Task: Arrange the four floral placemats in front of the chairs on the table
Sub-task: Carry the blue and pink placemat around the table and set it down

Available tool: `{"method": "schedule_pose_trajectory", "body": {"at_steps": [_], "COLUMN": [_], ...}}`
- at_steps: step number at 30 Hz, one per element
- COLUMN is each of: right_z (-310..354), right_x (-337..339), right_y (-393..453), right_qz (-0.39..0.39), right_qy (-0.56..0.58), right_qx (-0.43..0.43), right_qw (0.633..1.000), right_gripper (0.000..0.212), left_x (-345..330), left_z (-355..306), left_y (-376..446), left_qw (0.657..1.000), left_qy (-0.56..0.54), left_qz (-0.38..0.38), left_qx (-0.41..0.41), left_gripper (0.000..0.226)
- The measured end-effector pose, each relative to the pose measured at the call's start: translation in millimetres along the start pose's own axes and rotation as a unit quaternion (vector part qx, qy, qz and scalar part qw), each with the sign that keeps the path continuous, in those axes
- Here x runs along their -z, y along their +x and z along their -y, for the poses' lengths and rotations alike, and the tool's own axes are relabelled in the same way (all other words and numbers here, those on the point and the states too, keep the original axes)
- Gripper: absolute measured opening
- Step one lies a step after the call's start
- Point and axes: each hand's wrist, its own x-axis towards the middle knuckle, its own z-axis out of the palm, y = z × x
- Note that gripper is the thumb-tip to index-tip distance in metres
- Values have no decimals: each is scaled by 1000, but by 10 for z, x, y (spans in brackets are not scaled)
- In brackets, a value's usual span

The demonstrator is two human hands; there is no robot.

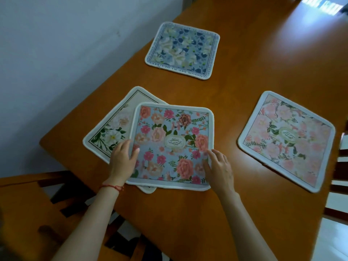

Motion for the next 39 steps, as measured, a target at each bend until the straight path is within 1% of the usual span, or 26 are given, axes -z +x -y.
{"method": "schedule_pose_trajectory", "body": {"at_steps": [5, 10, 13, 17, 20, 25, 30, 34, 39], "right_z": [-5, -21, -10, 10, -39, -93, -67, -84, -70], "right_x": [-30, -91, -96, -84, -120, -170, -157, -125, -98], "right_y": [122, 186, 229, 298, 354, 343, 316, 301, 232], "right_qz": [18, 10, -6, -21, -21, -4, -19, -26, -45], "right_qy": [115, 157, 199, 250, 261, 299, 294, 278, 289], "right_qx": [-87, -148, -189, -243, -275, -282, -281, -279, -279], "right_qw": [989, 976, 962, 937, 925, 912, 913, 919, 915], "right_gripper": [42, 49, 48, 48, 40, 22, 22, 25, 23], "left_x": [-6, -30, -58, -66, -67, -77, -60, -47, 3], "left_z": [29, 32, 31, -13, -11, 71, 55, 40, 9], "left_y": [97, 104, 108, 157, 224, 314, 311, 289, 219], "left_qw": [997, 992, 987, 977, 972, 967, 972, 966, 969], "left_qy": [-71, -119, -147, -179, -190, -191, -181, -210, -220], "left_qz": [-13, -25, -31, -42, -47, -30, -17, -13, -24], "left_qx": [32, 37, 58, 107, 133, 164, 148, 148, 113], "left_gripper": [38, 34, 33, 39, 38, 36, 27, 28, 26]}}
